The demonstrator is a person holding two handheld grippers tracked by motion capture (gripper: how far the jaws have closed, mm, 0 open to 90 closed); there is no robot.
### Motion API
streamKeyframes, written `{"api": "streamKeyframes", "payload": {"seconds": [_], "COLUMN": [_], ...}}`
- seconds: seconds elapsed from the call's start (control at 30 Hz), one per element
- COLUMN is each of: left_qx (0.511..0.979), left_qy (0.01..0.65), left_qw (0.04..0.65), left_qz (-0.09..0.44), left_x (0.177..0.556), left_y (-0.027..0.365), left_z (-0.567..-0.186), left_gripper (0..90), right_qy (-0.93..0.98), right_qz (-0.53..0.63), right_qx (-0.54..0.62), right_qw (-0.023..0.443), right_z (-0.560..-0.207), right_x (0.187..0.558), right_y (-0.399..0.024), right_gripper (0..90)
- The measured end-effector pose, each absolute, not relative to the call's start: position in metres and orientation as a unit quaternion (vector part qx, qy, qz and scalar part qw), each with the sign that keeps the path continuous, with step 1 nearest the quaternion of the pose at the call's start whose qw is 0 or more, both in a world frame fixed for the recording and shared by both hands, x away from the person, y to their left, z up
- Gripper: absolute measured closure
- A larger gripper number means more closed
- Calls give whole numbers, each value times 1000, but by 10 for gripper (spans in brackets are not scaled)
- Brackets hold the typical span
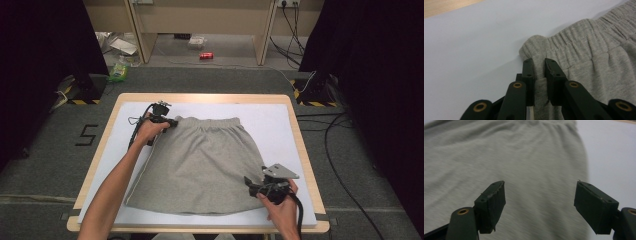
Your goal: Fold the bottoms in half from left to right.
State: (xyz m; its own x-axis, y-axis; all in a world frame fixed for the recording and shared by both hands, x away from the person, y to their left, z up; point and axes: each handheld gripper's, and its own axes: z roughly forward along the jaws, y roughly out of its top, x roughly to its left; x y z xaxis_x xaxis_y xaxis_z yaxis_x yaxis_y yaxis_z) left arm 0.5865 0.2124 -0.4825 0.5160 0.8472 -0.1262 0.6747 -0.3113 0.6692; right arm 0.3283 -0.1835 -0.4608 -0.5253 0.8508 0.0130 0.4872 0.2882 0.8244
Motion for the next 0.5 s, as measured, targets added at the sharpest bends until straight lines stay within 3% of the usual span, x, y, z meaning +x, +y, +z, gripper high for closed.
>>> {"api": "streamKeyframes", "payload": {"seconds": [0.5], "left_qx": [799], "left_qy": [474], "left_qw": [345], "left_qz": [129], "left_x": [587], "left_y": [214], "left_z": [-483], "left_gripper": [789], "right_qy": [823], "right_qz": [450], "right_qx": [302], "right_qw": [169], "right_z": [-453], "right_x": [318], "right_y": [-20], "right_gripper": [289]}}
